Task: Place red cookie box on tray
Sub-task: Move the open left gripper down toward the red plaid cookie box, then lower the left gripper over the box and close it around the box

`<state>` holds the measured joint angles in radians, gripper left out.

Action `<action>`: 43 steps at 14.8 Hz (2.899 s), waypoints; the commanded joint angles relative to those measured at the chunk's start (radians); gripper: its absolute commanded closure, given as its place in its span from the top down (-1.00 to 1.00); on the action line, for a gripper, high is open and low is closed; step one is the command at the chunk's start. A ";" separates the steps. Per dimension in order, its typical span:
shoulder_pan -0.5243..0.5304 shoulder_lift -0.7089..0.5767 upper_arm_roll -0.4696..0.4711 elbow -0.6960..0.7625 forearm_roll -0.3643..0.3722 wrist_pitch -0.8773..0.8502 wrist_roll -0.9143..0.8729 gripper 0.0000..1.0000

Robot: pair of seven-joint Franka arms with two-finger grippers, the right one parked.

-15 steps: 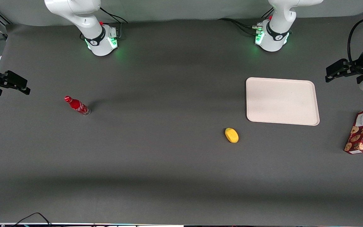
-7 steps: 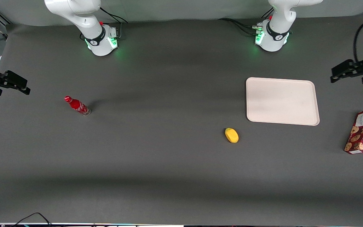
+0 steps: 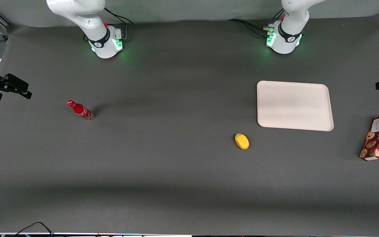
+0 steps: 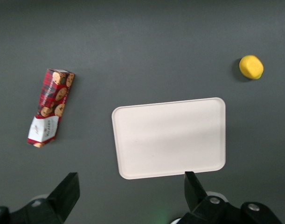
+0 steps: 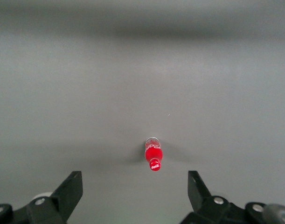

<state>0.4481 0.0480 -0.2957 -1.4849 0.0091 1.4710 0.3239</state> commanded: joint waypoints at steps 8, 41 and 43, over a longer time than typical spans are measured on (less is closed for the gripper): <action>0.296 0.199 -0.131 0.014 0.208 0.231 0.700 1.00; 0.382 0.615 0.010 -0.318 0.261 1.031 0.867 1.00; 0.382 0.613 0.010 -0.319 0.261 1.029 0.867 0.85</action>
<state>0.8275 0.6661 -0.2881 -1.7862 0.2555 2.4836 1.1986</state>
